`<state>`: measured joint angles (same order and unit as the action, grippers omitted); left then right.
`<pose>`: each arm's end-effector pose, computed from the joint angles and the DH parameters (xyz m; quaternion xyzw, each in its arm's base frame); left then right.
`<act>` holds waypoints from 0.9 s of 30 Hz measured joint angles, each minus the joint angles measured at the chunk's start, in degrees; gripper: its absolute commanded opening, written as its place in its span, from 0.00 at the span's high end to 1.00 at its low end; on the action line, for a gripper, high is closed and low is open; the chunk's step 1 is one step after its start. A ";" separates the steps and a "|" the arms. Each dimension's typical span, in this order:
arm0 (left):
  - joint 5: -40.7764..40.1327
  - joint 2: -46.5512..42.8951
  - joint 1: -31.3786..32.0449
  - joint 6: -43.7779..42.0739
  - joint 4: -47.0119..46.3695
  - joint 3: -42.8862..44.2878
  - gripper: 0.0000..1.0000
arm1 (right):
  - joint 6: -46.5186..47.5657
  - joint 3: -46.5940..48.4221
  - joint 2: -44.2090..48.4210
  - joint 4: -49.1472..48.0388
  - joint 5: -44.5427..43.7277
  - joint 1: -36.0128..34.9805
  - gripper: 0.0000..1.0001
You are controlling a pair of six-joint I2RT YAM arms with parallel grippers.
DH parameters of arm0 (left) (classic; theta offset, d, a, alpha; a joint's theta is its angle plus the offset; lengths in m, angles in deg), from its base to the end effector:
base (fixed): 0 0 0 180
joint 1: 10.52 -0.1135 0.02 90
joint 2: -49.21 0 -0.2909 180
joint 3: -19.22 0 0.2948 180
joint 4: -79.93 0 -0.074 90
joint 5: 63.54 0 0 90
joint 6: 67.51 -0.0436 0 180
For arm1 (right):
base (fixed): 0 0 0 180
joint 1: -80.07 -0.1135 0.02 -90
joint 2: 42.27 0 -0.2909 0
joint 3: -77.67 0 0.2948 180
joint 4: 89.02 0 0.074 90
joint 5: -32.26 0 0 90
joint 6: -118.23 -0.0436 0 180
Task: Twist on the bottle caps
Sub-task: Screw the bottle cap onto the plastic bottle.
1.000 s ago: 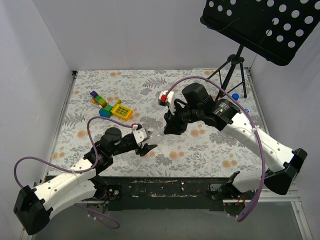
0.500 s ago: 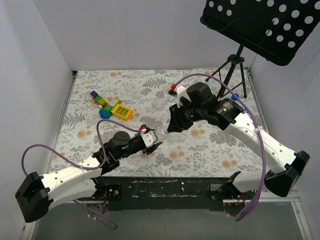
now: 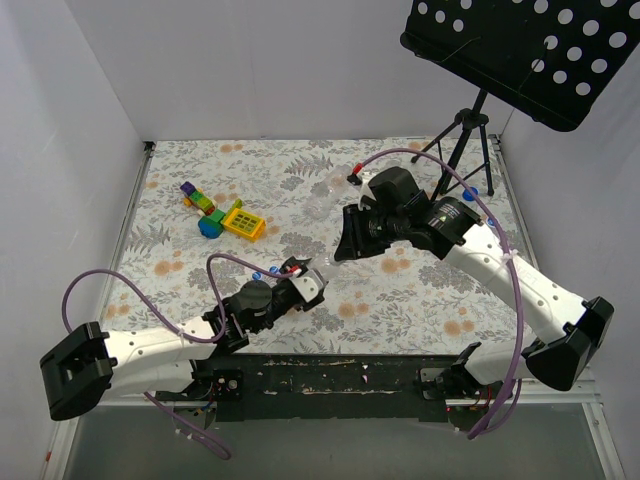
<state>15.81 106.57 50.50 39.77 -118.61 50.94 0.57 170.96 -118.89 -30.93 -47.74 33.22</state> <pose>0.1257 -0.2103 0.2165 0.2210 0.7155 -0.3622 0.5551 0.2152 0.2407 0.4037 -0.1867 0.8893 0.3113 0.2781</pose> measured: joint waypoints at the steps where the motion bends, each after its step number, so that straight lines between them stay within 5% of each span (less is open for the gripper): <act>1: -0.76 0.26 0.15 -0.09 -0.39 0.00 0.84 | -0.42 0.04 -0.04 -0.17 -0.31 0.00 0.80; 4: -2.32 0.52 0.35 -0.13 -1.03 0.00 0.85 | -1.11 0.24 -0.22 -0.87 -0.83 0.00 0.62; 13: -3.69 1.38 0.44 3.54 -3.61 3.50 0.92 | 0.76 3.67 -0.26 -1.03 -1.16 0.07 0.28; 27: 17.51 1.92 -14.95 17.97 6.38 10.62 0.93 | 16.85 12.15 3.52 -0.24 3.43 5.75 0.18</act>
<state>33.32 108.49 35.55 57.73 -112.23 61.56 17.42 183.11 -115.38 -31.17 -44.31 38.97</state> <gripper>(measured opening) 0.551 0.794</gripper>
